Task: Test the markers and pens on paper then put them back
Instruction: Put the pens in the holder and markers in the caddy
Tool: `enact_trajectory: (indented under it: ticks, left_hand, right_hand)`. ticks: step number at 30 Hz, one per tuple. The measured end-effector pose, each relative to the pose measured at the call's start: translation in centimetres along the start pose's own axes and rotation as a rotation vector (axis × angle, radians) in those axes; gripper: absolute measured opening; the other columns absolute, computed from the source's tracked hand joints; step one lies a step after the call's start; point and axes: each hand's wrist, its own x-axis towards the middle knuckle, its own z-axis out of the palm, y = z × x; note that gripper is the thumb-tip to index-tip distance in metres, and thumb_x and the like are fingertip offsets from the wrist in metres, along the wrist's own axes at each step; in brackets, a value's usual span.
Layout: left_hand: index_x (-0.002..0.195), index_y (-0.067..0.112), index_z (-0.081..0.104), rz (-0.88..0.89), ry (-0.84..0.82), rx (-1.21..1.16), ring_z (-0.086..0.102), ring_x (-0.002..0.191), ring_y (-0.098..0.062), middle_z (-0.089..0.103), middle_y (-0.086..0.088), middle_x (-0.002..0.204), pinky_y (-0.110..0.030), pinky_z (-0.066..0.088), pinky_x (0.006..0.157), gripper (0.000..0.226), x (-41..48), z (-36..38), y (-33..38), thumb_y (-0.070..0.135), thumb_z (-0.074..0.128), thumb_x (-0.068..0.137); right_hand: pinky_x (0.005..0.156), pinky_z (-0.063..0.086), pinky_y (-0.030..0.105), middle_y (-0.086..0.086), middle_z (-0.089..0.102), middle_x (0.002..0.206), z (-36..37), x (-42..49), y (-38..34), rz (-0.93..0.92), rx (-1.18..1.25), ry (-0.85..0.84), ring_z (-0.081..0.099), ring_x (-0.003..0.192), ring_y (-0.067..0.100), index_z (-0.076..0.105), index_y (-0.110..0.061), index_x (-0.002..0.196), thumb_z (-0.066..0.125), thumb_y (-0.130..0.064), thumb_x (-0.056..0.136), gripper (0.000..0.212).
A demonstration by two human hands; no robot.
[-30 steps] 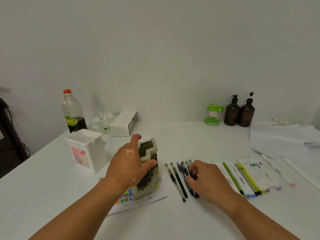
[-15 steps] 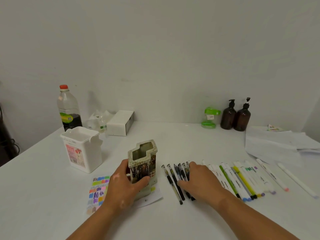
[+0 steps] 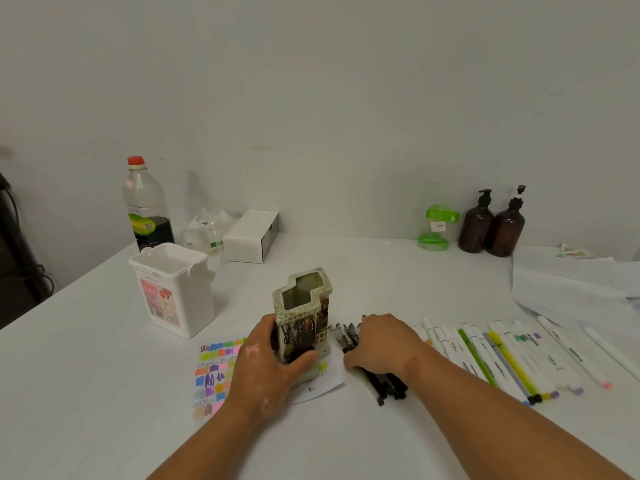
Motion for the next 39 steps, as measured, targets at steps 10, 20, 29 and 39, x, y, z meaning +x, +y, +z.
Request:
enact_trajectory:
  ticks: [10, 20, 29, 39]
  left_hand:
    - [0.126, 0.039, 0.048, -0.013, 0.007, 0.010, 0.062, 0.101, -0.002, 0.062, 0.023, 0.113, -0.007, 0.050, 0.070, 0.071, 0.0, 0.2, -0.1, 0.048, 0.086, 0.067]
    - [0.117, 0.041, 0.047, 0.026, 0.061, 0.032, 0.062, 0.100, -0.005, 0.060, 0.023, 0.112, -0.008, 0.052, 0.069, 0.056, -0.3, 0.4, -0.5, 0.047, 0.081, 0.072]
    - [0.118, 0.045, 0.039, 0.088, 0.017, 0.144, 0.059, 0.096, 0.001, 0.057, 0.025, 0.111, -0.012, 0.054, 0.071, 0.071, -0.8, 0.8, 0.3, 0.076, 0.068, 0.062]
    - [0.114, 0.045, 0.038, 0.024, 0.021, 0.185, 0.060, 0.090, 0.002, 0.053, 0.030, 0.103, -0.005, 0.046, 0.062, 0.063, -1.1, 1.0, 0.6, 0.076, 0.062, 0.064]
  right_hand:
    - [0.044, 0.030, 0.023, -0.003, 0.050, 0.070, 1.4, 1.0, -1.1, 0.021, -0.003, 0.053, 0.047, 0.057, 0.011, 0.044, -0.020, 0.066, 0.059, -0.017, 0.083, 0.023]
    - [0.047, 0.052, 0.029, 0.015, 0.069, 0.073, -7.1, -1.0, 2.0, 0.144, 1.658, -0.066, 0.059, 0.051, 0.018, 0.056, -0.001, 0.096, 0.058, 0.005, 0.090, 0.009]
    - [0.058, 0.053, 0.028, 0.013, 0.067, 0.083, -10.7, -1.2, -7.2, -0.255, 1.994, 0.291, 0.059, 0.059, 0.015, 0.061, -0.013, 0.103, 0.068, 0.007, 0.085, 0.027]
    - [0.051, 0.044, 0.009, -0.012, 0.067, 0.076, -5.7, 0.0, -9.3, -0.202, 1.162, 0.525, 0.065, 0.066, -0.001, 0.063, -0.033, 0.084, 0.072, -0.020, 0.088, 0.016]
